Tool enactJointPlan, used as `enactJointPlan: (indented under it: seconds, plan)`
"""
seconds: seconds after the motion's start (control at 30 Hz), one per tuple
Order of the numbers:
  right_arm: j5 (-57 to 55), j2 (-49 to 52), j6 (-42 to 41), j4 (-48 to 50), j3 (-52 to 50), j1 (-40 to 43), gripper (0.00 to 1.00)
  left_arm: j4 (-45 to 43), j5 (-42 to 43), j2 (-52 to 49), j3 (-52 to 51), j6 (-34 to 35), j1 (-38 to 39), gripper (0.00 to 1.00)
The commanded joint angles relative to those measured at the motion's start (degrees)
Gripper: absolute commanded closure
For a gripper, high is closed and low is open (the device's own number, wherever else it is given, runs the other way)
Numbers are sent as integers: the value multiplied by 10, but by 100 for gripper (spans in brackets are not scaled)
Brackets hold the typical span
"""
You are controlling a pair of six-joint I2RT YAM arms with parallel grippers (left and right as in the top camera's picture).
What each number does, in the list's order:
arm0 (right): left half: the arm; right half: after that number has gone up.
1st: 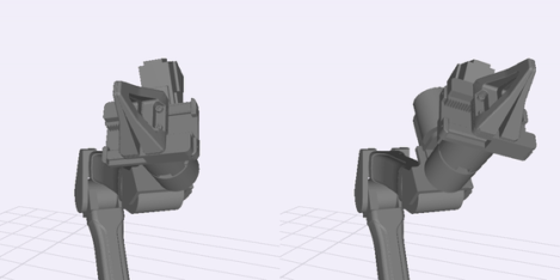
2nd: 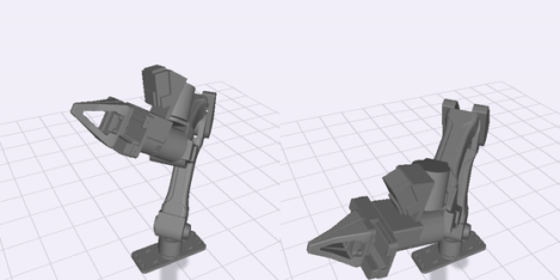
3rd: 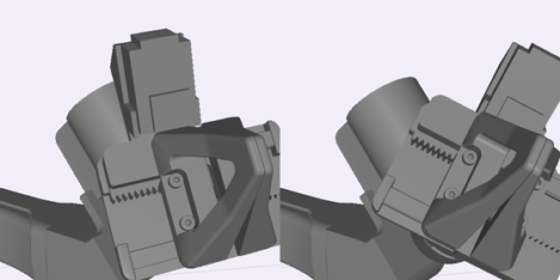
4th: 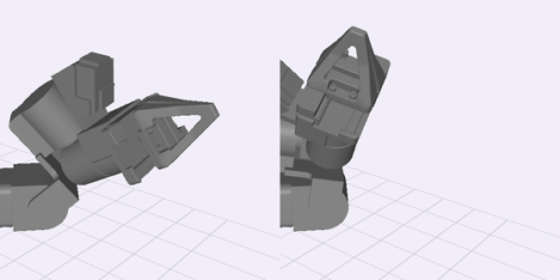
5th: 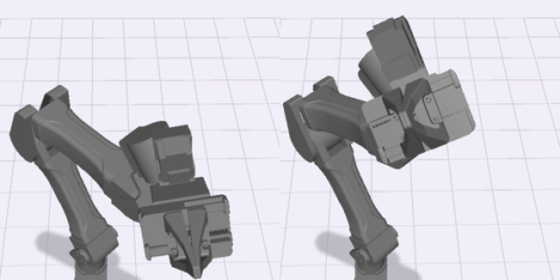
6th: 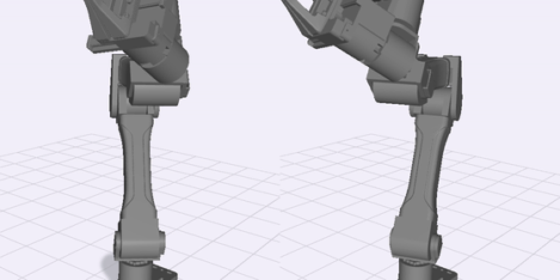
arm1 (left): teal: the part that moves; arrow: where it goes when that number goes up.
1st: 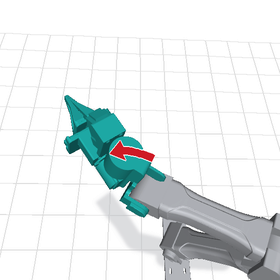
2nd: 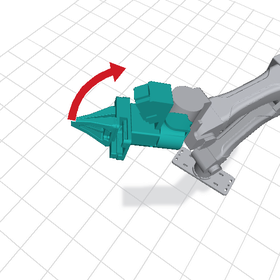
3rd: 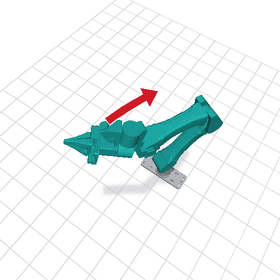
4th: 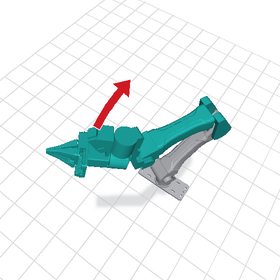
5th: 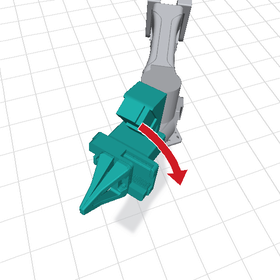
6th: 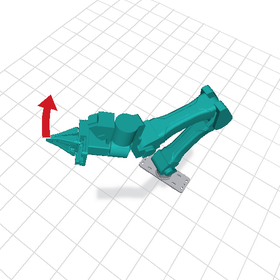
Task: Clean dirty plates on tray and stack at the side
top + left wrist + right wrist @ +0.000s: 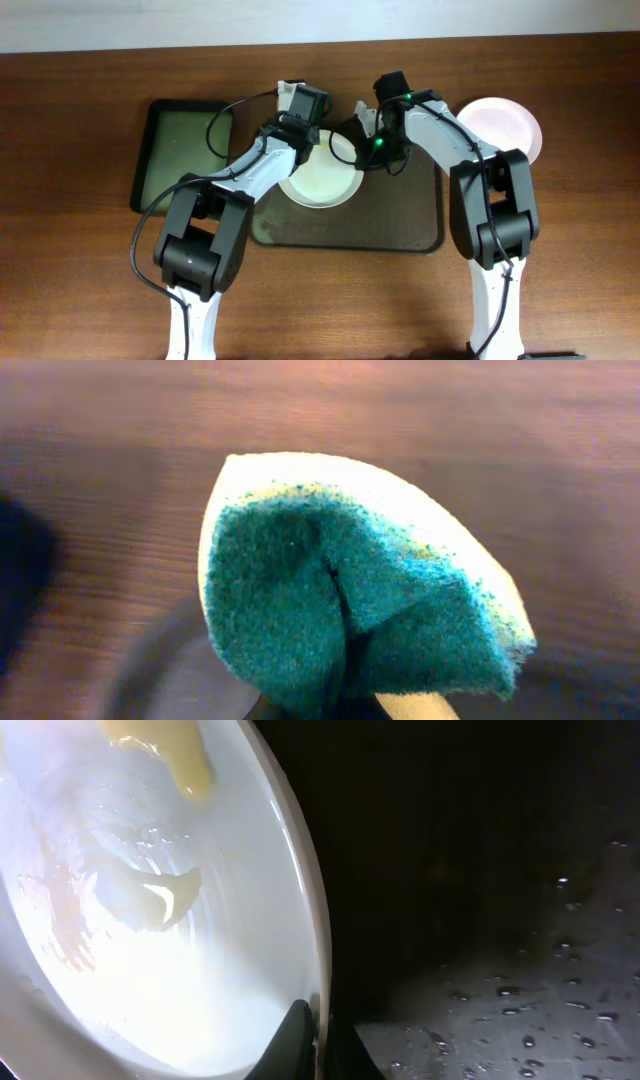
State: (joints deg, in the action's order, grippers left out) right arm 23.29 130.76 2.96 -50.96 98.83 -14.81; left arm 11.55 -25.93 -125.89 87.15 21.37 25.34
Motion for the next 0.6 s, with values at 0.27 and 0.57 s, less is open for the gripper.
enactJointPlan:
  seconds: [0.27, 0.57]
  plan:
    - [-27, 4, 10, -25, -11, -6, 96, 70, -147, 157, -1, -19, -27, 100]
    - [-99, -90, 10, -81, 70, -10, 96, 265, 119, 194, -1, -19, -156, 100]
